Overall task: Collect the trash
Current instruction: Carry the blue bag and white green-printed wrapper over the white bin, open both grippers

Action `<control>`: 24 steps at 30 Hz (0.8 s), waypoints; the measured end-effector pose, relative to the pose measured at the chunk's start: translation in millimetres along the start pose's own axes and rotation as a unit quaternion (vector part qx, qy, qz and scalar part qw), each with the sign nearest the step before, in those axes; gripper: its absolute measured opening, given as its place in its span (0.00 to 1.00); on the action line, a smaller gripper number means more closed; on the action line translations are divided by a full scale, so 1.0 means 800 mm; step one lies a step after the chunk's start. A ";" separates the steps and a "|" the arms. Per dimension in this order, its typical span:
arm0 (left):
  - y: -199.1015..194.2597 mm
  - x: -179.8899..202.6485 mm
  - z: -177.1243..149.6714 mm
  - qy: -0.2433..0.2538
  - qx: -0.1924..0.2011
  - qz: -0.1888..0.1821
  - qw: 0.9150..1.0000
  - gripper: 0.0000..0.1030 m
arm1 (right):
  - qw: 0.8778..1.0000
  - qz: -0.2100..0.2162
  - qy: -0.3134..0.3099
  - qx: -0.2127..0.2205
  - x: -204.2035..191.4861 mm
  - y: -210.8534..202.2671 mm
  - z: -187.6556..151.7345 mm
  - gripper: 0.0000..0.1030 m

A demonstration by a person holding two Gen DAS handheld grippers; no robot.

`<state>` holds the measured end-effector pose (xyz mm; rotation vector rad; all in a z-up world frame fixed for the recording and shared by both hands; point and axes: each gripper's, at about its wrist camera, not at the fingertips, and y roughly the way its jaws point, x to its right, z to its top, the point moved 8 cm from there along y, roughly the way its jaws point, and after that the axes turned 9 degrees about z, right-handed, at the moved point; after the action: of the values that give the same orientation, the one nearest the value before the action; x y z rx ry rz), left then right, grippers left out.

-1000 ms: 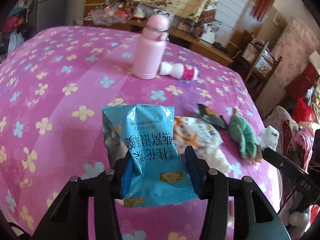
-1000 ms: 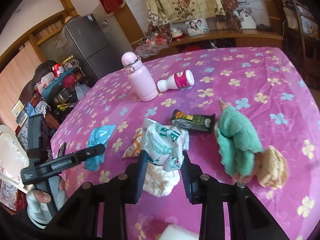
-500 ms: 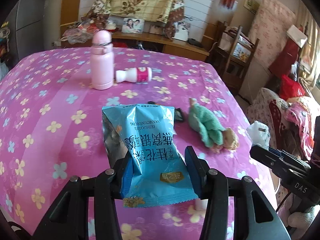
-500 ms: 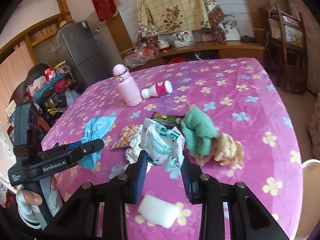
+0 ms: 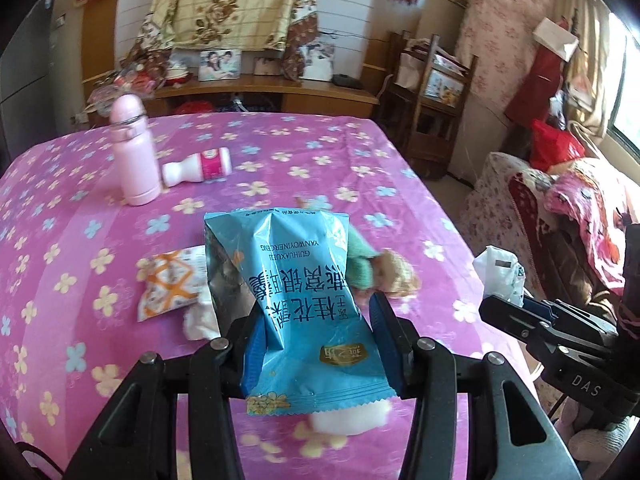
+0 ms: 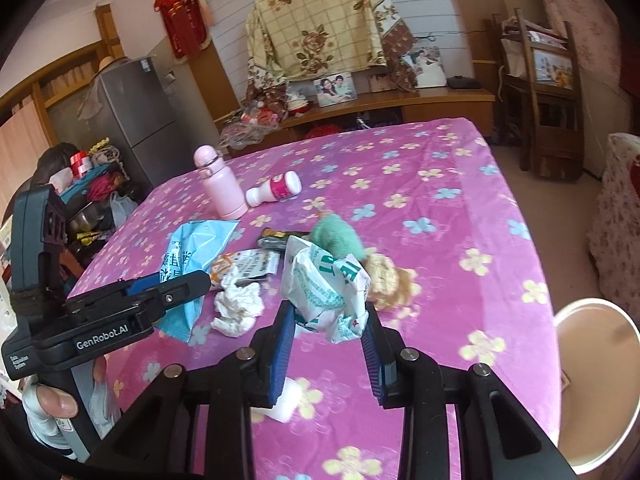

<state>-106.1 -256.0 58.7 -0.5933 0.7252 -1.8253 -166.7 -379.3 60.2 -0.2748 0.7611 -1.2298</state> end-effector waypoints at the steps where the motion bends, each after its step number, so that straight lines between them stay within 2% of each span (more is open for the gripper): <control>1: 0.001 0.009 0.000 0.004 0.000 -0.004 1.000 0.49 | 1.000 -0.003 0.002 0.001 0.005 -0.004 -0.001 0.34; 24: 0.014 0.188 -0.020 0.091 -0.024 -0.082 0.992 0.49 | 0.992 -0.102 0.066 0.029 0.144 -0.105 -0.037 0.34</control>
<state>-160.8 -397.4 48.8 -0.5343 0.8646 -2.0384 -233.6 -508.1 44.3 -0.2290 0.8260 -1.4716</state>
